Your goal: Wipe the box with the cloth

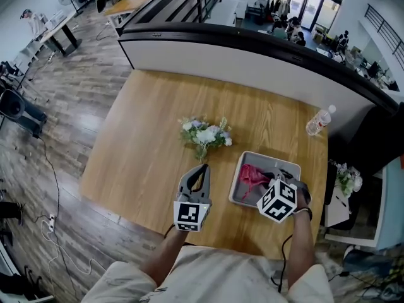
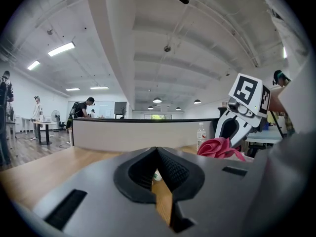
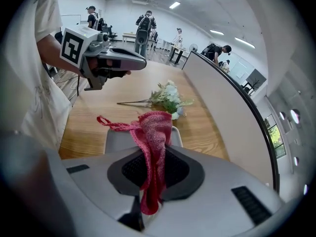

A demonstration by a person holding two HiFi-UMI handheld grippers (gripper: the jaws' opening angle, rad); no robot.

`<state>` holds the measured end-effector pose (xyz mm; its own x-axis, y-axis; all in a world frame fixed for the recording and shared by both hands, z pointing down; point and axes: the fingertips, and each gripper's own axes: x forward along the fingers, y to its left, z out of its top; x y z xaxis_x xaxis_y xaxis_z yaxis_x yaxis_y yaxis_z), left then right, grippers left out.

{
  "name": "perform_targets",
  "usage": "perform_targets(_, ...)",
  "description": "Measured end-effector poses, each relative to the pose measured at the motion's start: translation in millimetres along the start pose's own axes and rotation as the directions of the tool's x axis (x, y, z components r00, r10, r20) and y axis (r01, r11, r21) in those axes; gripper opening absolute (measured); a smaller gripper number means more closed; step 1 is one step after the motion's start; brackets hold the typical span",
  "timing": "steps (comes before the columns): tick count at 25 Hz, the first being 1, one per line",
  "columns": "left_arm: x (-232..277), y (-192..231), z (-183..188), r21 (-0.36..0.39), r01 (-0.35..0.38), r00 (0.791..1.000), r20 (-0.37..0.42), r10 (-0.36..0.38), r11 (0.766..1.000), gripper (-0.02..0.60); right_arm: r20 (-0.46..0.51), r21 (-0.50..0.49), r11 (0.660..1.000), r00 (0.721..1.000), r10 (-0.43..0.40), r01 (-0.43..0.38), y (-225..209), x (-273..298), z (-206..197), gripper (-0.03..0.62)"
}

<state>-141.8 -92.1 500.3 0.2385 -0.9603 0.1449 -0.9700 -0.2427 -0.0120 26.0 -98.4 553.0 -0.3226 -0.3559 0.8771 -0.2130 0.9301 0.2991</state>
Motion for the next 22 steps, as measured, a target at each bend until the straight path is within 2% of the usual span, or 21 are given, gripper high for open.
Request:
perform_targets(14,3,4,-7,-0.007,-0.004,1.0,-0.022,0.004,1.0,0.014,0.042,-0.001,0.983,0.982,-0.182,0.183,-48,43,13,0.067)
perform_targets(18,4,6,-10,-0.008,-0.015,1.0,-0.024,0.015,1.0,0.014,0.018,-0.014,0.975,0.975,-0.221,0.222,-53,65,8,0.067)
perform_targets(22,4,5,-14,-0.015,-0.007,0.999,-0.038,0.007,1.0,0.014,-0.081,-0.068,0.974,0.972,-0.219,0.214,-41,92,-5,0.067)
